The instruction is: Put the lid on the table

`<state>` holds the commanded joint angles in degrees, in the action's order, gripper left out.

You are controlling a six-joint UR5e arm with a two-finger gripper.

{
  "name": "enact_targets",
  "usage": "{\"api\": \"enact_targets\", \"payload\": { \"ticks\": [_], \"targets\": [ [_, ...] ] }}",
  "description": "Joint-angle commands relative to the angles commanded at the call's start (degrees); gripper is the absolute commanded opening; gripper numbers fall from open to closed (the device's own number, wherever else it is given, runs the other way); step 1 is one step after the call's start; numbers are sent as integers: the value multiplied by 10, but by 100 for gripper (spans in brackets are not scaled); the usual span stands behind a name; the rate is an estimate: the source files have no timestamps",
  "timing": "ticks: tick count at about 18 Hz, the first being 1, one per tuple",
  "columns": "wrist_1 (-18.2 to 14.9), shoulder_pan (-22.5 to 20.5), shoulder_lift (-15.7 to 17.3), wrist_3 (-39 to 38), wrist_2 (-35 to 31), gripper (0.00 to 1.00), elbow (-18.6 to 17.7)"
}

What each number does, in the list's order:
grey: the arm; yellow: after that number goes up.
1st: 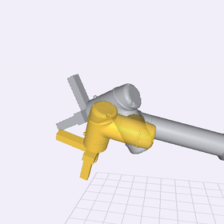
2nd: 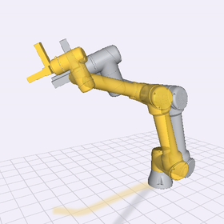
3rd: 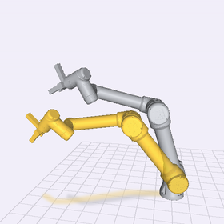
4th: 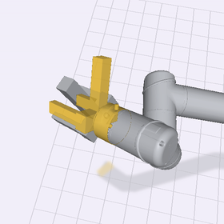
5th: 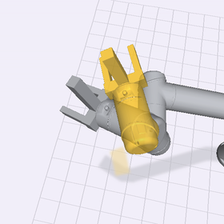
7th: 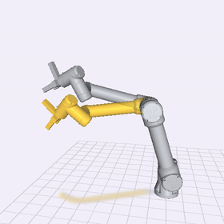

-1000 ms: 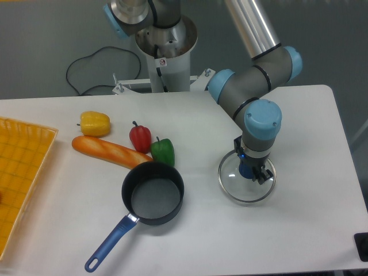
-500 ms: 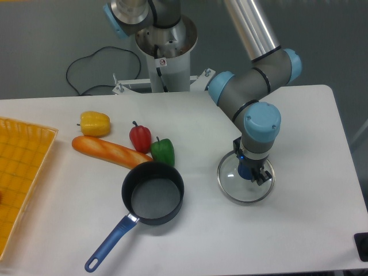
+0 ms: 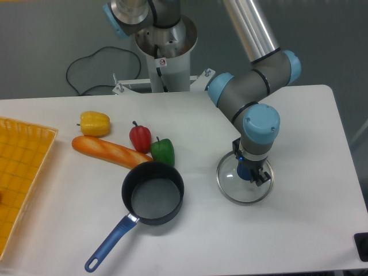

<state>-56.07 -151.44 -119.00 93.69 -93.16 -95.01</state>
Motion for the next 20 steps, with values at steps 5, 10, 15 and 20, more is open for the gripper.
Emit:
{"api": "enact_targets", "payload": {
  "ticks": [5, 10, 15, 20],
  "targets": [
    [0, 0, -2, 0, 0, 57, 0],
    [0, 1, -3, 1, 0, 57, -1],
    [0, 1, -3, 0, 0, 57, 0],
    [0, 1, -4, 0, 0, 57, -1]
  ]
}}
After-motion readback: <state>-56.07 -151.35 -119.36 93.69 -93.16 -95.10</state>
